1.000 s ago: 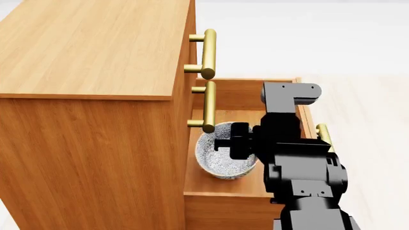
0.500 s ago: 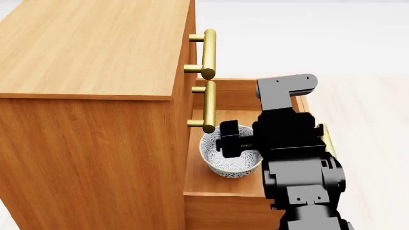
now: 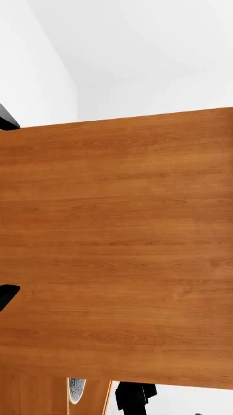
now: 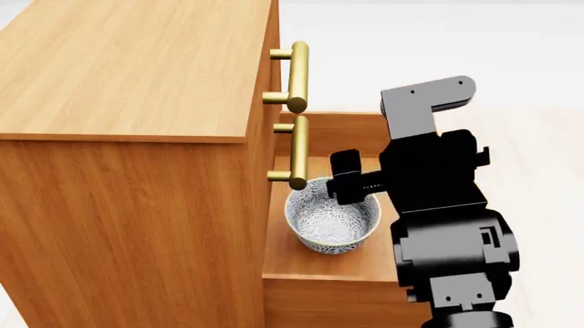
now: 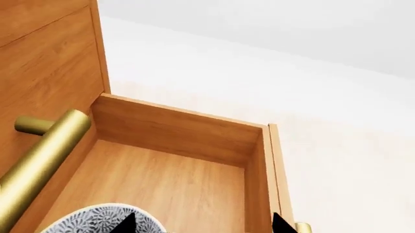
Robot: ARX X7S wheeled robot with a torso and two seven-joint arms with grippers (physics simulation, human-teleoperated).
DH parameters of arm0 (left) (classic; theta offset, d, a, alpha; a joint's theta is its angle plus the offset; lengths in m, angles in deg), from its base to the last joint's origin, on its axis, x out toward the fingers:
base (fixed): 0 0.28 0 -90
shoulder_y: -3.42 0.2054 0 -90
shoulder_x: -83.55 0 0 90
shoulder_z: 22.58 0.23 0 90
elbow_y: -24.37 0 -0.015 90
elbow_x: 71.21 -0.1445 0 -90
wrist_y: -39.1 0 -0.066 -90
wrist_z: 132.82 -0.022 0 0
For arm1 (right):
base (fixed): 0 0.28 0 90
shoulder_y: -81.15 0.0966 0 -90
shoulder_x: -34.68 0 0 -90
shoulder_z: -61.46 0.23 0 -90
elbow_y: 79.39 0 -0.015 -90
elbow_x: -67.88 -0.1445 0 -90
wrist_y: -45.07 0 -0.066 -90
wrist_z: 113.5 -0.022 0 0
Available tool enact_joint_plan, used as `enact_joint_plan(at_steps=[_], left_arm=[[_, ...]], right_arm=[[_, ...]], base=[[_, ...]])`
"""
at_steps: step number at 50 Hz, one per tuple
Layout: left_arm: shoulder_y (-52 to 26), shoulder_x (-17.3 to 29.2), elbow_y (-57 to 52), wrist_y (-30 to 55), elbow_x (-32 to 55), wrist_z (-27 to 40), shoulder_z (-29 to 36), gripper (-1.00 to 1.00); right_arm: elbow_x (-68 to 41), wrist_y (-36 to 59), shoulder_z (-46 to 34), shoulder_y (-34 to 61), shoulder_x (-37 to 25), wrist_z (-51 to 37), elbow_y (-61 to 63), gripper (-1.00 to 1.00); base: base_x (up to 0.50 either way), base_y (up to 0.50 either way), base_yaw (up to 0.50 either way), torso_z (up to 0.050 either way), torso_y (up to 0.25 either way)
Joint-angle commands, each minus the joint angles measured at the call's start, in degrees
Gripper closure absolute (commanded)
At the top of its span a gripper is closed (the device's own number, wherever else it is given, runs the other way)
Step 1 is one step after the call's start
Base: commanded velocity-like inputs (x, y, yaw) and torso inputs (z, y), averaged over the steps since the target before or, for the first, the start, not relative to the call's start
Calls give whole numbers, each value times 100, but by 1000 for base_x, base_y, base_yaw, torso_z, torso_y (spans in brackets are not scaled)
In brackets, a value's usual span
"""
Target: Put the bowl in the bottom drawer of the cabinet and close it.
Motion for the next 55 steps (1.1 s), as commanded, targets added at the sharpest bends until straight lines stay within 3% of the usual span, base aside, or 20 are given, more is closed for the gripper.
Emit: enact_joint_plan(at_steps=[1, 28, 55], left_arm=[[9, 15, -33, 13, 11, 14, 5, -100], [-38, 16, 38, -48, -27, 6, 46, -100], [-44, 16, 46, -31, -73, 46, 73, -100]], right_arm=[[0, 410, 112, -183, -287, -219, 1090, -100], [-178, 1462, 927, -962, -1020, -705, 3428, -100], [-376, 1619, 1687, -1640, -1394, -859, 4239, -100]], base=[[0, 0, 0, 0, 0], [0, 0, 0, 0, 0], [0, 0, 0, 0, 0]])
